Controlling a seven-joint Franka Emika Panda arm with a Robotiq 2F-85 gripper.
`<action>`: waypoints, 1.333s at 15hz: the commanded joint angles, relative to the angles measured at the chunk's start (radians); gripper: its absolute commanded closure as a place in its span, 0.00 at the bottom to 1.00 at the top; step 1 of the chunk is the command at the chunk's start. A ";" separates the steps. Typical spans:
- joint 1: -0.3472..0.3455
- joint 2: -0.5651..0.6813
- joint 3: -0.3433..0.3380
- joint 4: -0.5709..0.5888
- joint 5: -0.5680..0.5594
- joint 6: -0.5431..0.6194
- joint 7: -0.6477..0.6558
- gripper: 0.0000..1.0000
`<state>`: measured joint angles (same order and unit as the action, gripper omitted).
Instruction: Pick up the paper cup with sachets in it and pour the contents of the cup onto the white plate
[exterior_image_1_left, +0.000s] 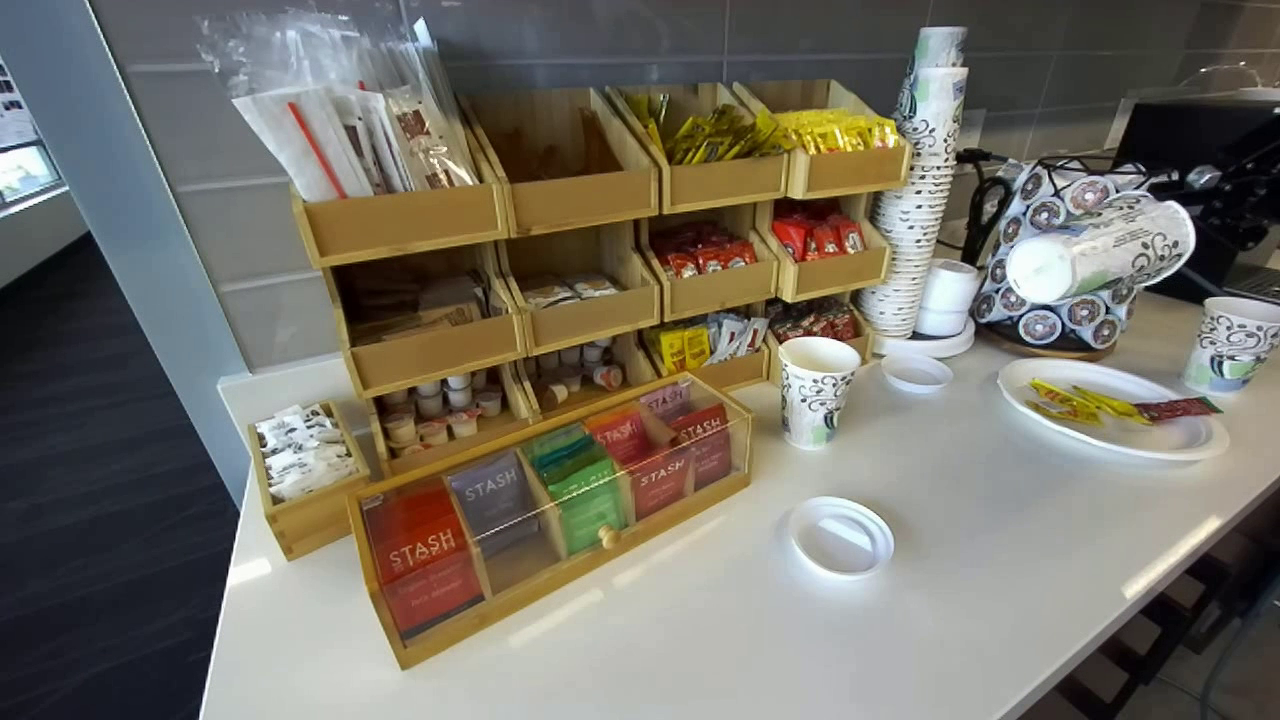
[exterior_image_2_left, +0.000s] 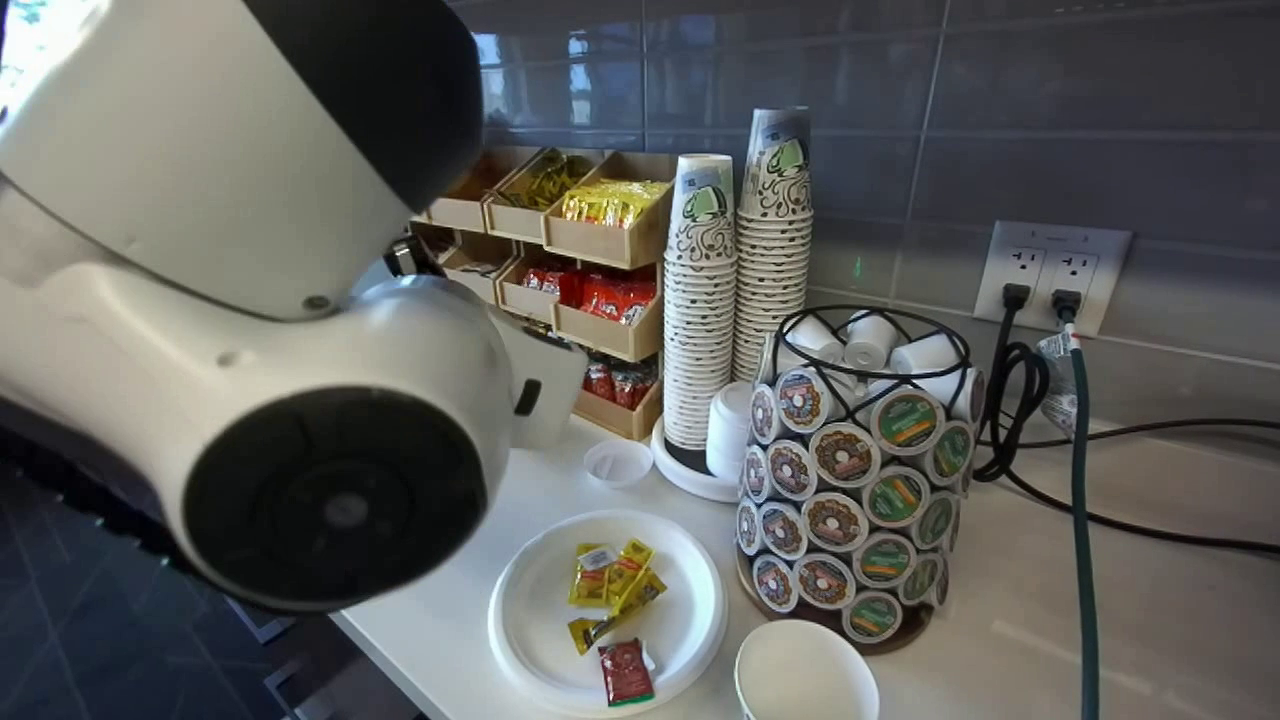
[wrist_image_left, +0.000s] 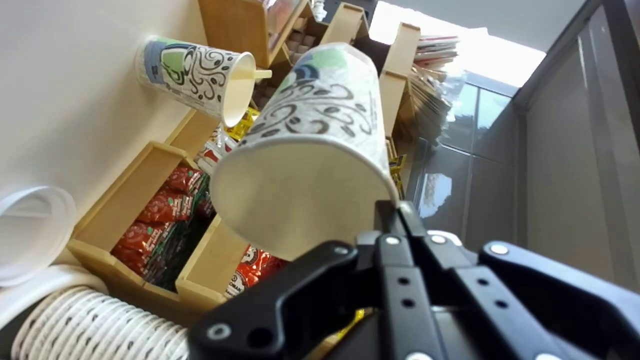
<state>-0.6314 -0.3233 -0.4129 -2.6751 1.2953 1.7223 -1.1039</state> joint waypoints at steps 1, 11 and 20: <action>0.036 -0.114 0.088 -0.034 0.019 0.205 -0.046 0.99; 0.177 -0.131 0.407 -0.083 0.103 0.943 -0.137 0.99; 0.256 0.130 0.740 -0.103 0.255 1.478 -0.229 0.99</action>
<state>-0.3868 -0.3184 0.2714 -2.7778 1.5265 3.1181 -1.3083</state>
